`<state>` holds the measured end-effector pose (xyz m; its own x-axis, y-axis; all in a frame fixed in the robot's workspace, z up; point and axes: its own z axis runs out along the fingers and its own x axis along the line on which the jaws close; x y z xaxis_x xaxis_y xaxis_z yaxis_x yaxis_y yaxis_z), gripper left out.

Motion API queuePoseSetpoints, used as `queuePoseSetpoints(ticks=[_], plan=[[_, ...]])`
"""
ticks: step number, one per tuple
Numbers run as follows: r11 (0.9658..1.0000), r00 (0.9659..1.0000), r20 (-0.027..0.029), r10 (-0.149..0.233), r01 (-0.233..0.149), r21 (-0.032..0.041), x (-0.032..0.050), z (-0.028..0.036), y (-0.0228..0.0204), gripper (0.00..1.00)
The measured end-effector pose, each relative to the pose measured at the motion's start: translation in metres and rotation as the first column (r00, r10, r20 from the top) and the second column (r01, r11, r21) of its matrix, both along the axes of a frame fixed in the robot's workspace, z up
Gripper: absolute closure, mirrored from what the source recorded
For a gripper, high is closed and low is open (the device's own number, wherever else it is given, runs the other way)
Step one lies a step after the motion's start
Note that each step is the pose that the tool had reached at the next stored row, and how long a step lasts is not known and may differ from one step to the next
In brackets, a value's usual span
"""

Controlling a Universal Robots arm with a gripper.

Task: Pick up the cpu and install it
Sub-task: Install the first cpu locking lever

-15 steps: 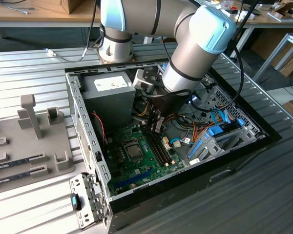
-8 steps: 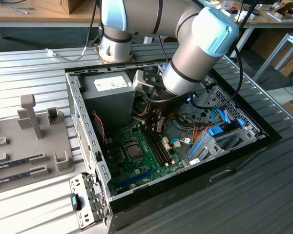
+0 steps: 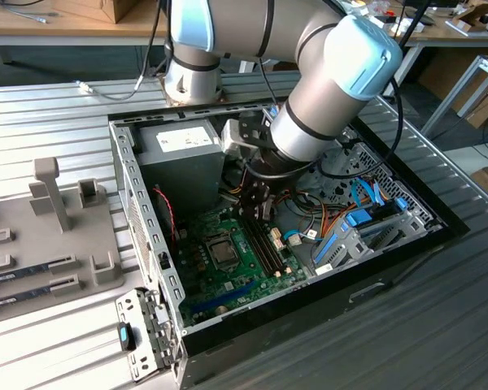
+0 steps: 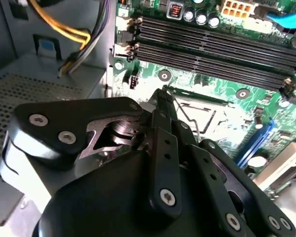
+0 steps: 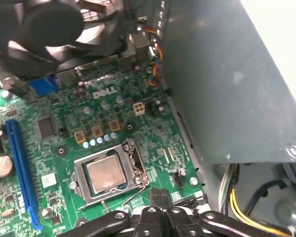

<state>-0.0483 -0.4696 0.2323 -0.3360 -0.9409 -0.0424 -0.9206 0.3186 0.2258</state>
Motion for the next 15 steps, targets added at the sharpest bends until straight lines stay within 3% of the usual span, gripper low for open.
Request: queuePoseSetpoints(ticks=[3,6,11,15], plan=[[1.0000,1.0000,0.0029,0.002,-0.002,0.0010,-0.0119,-0.0007,-0.0011,0.89],[0.9997,0.9996,0.0029,0.026,-0.026,0.0010,-0.0123,-0.0016,-0.0115,0.89],[0.9996,0.9996,0.0031,0.027,-0.027,0.0070,-0.0106,-0.0019,-0.0224,0.89],[0.9996,0.9996,0.0029,0.027,-0.027,0.0036,-0.0106,-0.0020,-0.0261,0.89]])
